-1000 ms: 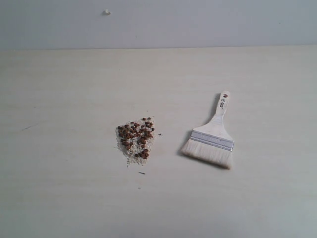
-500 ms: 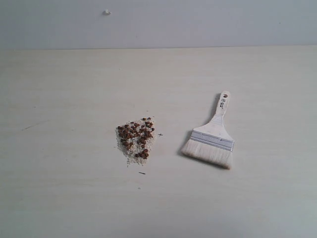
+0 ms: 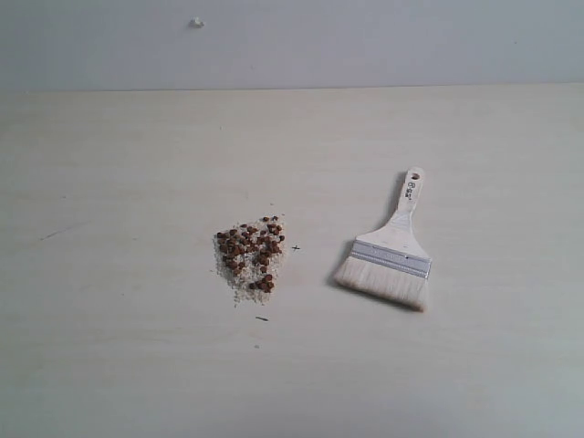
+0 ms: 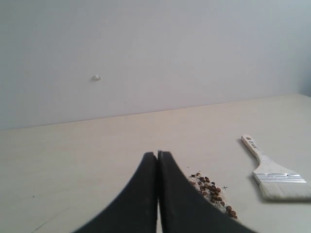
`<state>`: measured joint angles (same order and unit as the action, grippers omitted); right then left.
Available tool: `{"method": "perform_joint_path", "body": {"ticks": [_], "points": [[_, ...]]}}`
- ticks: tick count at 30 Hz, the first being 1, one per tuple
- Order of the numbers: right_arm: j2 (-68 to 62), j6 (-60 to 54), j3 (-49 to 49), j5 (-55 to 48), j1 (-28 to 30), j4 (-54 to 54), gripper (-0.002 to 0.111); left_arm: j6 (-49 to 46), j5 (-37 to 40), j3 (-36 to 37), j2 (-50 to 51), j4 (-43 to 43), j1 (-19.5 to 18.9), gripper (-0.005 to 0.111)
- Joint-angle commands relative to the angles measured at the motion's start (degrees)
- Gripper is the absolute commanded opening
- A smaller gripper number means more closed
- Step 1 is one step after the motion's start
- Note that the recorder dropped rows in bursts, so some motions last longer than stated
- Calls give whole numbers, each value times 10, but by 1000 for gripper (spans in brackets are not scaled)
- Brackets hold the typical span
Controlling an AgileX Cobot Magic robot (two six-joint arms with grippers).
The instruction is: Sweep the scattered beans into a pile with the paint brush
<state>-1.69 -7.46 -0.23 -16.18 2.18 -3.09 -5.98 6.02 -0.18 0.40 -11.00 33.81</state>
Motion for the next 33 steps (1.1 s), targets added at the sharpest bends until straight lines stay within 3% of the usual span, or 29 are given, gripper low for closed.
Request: {"method": "perform_joint_path", "body": {"ticks": [1, 5, 9, 22, 33], "points": [[4, 2, 2, 2, 4, 3, 0, 3, -1, 2, -4, 1, -1, 0], [4, 2, 2, 2, 4, 3, 0, 3, -1, 2, -4, 1, -8, 0], [4, 2, 2, 2, 4, 4, 0, 3, -2, 2, -4, 1, -39, 0], [4, 2, 2, 2, 4, 3, 0, 3, -2, 2, -4, 1, -194, 0], [4, 2, 2, 2, 4, 2, 0, 3, -2, 2, -4, 1, -200, 0]]}}
